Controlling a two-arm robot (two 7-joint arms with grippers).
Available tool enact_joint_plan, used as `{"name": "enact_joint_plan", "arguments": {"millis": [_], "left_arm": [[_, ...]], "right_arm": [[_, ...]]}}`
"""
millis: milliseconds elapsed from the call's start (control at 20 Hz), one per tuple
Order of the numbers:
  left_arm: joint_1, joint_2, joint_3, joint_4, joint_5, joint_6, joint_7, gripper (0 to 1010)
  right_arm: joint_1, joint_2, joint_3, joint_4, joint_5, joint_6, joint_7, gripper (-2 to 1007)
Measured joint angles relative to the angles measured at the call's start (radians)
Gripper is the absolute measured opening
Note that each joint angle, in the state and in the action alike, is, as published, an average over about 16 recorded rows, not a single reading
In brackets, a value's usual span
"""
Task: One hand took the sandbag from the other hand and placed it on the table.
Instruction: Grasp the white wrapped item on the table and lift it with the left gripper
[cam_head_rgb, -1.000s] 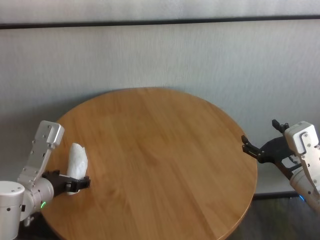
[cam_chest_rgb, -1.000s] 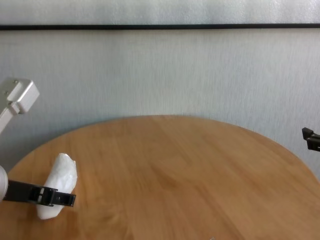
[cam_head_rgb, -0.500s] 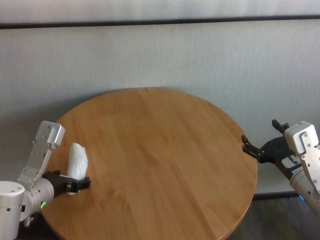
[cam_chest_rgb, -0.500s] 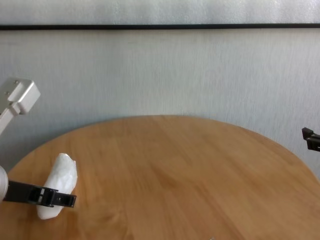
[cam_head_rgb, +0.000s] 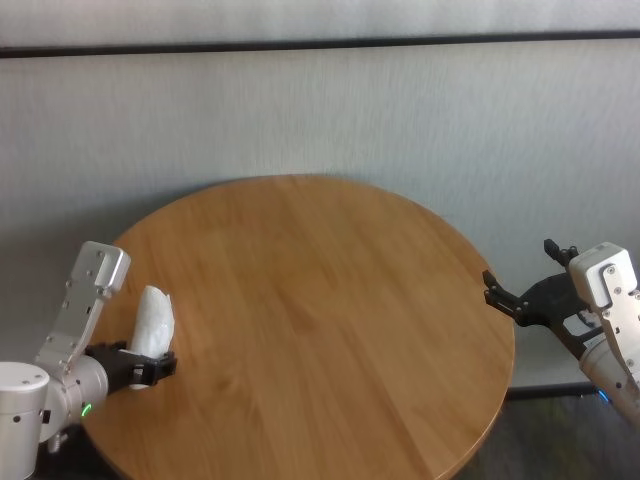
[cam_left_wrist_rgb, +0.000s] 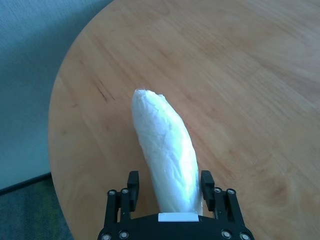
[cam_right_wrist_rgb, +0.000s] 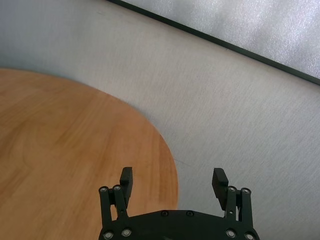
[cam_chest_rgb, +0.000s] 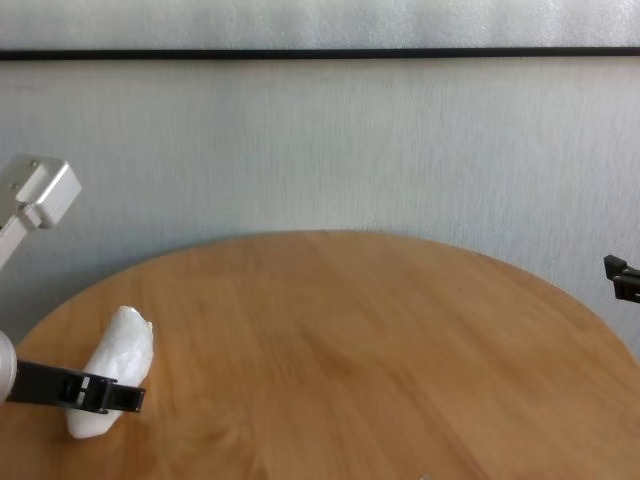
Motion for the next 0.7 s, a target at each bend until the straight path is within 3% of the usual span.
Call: {"name": "enact_joint_plan", "arguments": {"millis": [700], "left_arm": [[-0.001,0.001,0.001,-0.001,-0.001,0.0,-0.001,497]], "right_arm": [[0.0,0.0,0.0,0.0,0.0,0.0,0.0,1001]]}}
